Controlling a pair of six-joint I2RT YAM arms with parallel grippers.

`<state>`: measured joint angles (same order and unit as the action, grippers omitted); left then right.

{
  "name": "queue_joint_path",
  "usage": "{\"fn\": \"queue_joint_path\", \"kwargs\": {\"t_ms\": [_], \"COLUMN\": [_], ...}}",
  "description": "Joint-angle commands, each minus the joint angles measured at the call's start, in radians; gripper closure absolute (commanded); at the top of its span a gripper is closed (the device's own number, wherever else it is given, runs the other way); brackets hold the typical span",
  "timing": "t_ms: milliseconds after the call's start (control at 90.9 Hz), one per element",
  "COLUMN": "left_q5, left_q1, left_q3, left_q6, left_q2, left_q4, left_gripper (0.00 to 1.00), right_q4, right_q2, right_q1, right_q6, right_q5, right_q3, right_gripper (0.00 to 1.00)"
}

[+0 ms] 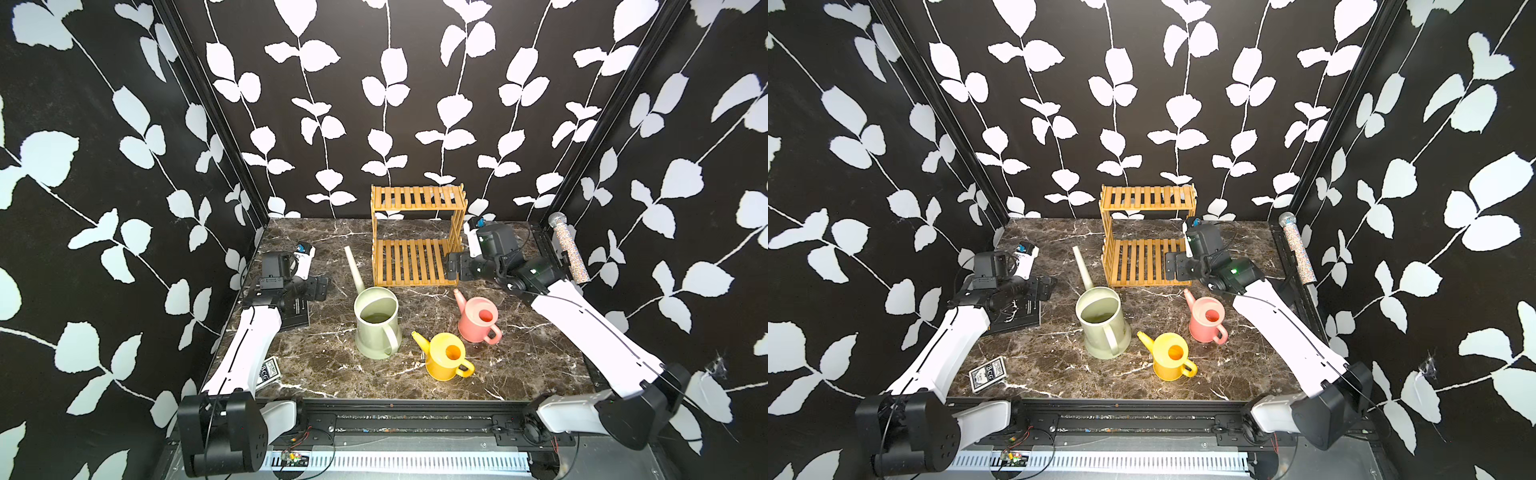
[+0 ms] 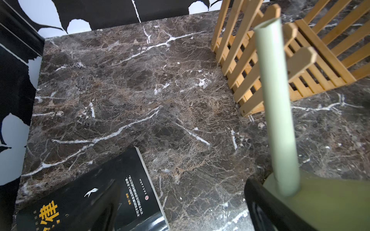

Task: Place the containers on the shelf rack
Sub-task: 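Pick up a container from the center of the board.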

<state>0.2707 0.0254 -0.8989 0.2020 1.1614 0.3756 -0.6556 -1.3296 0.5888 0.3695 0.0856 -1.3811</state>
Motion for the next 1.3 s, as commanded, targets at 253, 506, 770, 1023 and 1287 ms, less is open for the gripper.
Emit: {"fn": "queue_joint_path", "kwargs": {"t_ms": [253, 506, 770, 1023, 1287], "left_q5": [0.084, 0.153, 0.255, 0.316, 0.387], "left_q1": [0.008, 0.011, 0.011, 0.010, 0.007], "left_q3": [-0.090, -0.205, -0.312, -0.370, -0.426], "left_q6": [0.087, 0.161, 0.220, 0.260, 0.302], "left_q2": [-0.082, -0.093, -0.084, -0.076, -0.072], "left_q4": [0.139, 0.292, 0.431, 0.504, 0.577], "left_gripper": [0.02, 0.01, 0.01, 0.01, 0.01], "right_q4": [-0.064, -0.054, 0.008, 0.043, 0.052], "right_q2": [0.079, 0.054, 0.014, -0.026, -0.118], "right_q1": [0.202, 0.410, 0.556, 0.629, 0.641], "right_q6": [0.144, 0.196, 0.202, 0.217, 0.212], "right_q5": [-0.010, 0.095, 0.126, 0.099, 0.059], "right_q3": [0.063, 0.107, 0.109, 0.106, 0.076], "right_gripper": [0.01, 0.02, 0.07, 0.11, 0.20]}}
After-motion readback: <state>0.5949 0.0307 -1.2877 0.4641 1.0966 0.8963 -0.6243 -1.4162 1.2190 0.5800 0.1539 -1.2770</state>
